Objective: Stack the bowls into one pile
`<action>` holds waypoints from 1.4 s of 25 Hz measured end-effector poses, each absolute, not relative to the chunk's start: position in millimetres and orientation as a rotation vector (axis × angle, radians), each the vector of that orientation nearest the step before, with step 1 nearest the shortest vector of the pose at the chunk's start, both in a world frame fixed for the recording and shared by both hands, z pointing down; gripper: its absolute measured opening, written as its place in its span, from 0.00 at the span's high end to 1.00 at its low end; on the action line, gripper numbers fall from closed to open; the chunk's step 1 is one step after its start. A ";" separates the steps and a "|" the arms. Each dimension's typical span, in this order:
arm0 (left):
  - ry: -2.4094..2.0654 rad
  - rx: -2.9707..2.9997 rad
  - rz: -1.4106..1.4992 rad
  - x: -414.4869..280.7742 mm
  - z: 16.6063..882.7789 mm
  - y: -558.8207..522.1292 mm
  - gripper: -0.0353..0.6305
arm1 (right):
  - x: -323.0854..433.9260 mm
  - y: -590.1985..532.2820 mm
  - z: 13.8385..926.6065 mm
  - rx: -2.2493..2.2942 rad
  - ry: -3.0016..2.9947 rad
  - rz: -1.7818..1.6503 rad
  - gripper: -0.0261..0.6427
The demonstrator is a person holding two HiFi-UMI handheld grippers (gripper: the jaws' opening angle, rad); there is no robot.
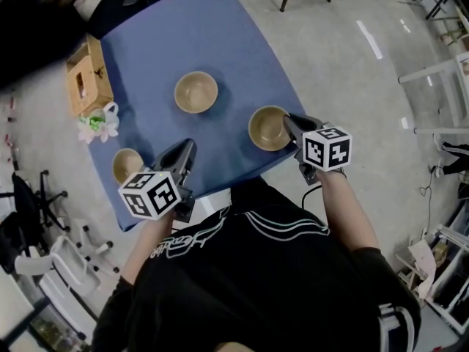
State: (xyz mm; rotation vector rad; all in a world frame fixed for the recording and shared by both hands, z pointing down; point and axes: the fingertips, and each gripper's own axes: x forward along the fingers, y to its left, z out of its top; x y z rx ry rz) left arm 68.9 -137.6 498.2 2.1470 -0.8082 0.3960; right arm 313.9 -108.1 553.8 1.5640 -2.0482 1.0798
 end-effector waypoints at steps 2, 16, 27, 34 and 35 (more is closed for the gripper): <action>-0.815 2.144 0.388 66.3 496.3 -139.2 0.90 | 310.3 -111.5 549.8 1.549 -2.056 1.072 0.89; -0.896 2.133 0.303 38.8 477.5 -160.3 0.90 | 281.0 -160.4 512.1 1.467 -2.144 0.976 0.89; -0.945 2.117 0.257 25.0 469.2 -166.6 0.90 | 250.1 -202.9 479.1 1.380 -2.234 0.874 0.89; -0.987 2.110 0.210 14.5 463.8 -175.0 0.90 | 225.6 -227.9 471.7 1.303 -2.279 0.832 0.89; -0.994 2.108 0.207 12.7 463.7 -176.4 0.90 | 221.7 -231.5 471.6 1.292 -2.283 0.826 0.89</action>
